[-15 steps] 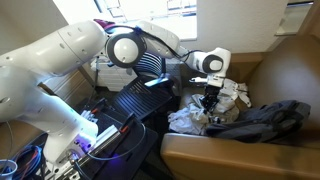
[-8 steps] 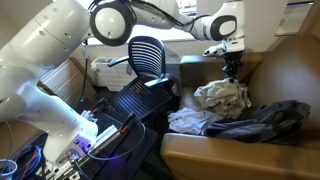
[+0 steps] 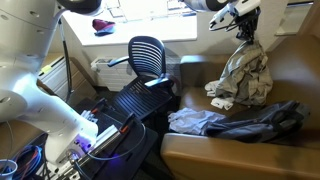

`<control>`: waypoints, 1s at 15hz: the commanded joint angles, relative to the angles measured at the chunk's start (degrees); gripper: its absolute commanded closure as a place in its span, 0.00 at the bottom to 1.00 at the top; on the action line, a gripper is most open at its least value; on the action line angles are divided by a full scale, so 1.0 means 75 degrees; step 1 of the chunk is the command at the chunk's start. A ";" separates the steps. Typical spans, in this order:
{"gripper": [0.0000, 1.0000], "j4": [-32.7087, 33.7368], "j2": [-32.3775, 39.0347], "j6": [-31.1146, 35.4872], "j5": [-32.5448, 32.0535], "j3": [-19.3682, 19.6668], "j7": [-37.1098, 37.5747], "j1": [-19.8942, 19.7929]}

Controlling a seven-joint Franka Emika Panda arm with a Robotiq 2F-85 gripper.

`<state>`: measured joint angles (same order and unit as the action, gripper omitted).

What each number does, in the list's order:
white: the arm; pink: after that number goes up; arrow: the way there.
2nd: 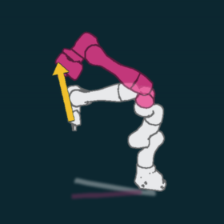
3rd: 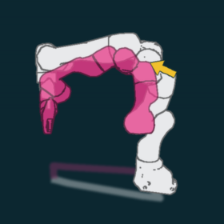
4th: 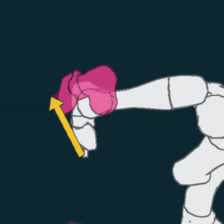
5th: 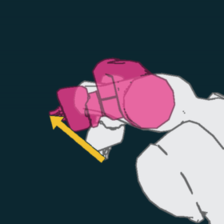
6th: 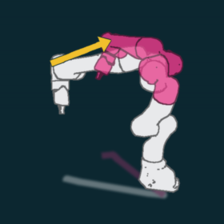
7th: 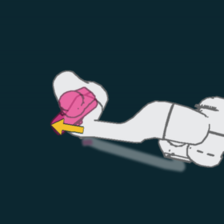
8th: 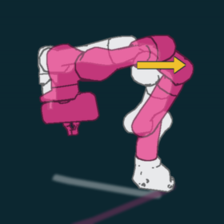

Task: Move the brown clothing from the brown chair to the black chair

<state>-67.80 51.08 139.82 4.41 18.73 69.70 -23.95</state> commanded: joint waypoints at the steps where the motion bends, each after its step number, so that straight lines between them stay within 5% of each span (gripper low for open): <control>1: 0.93 0.0011 -0.0017 -0.0026 -0.0001 0.0006 0.0016 0.0004; 4: 0.98 0.0020 0.0183 0.0050 -0.0184 0.0329 0.0380 0.0106; 9: 0.98 -0.1314 -0.1465 0.2259 -0.0498 0.0370 -0.1005 0.0193; 15: 0.98 -0.2841 -0.3665 0.3953 -0.0327 -0.0538 -0.3370 0.0080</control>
<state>-78.52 34.15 163.38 1.43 19.60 52.38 -22.59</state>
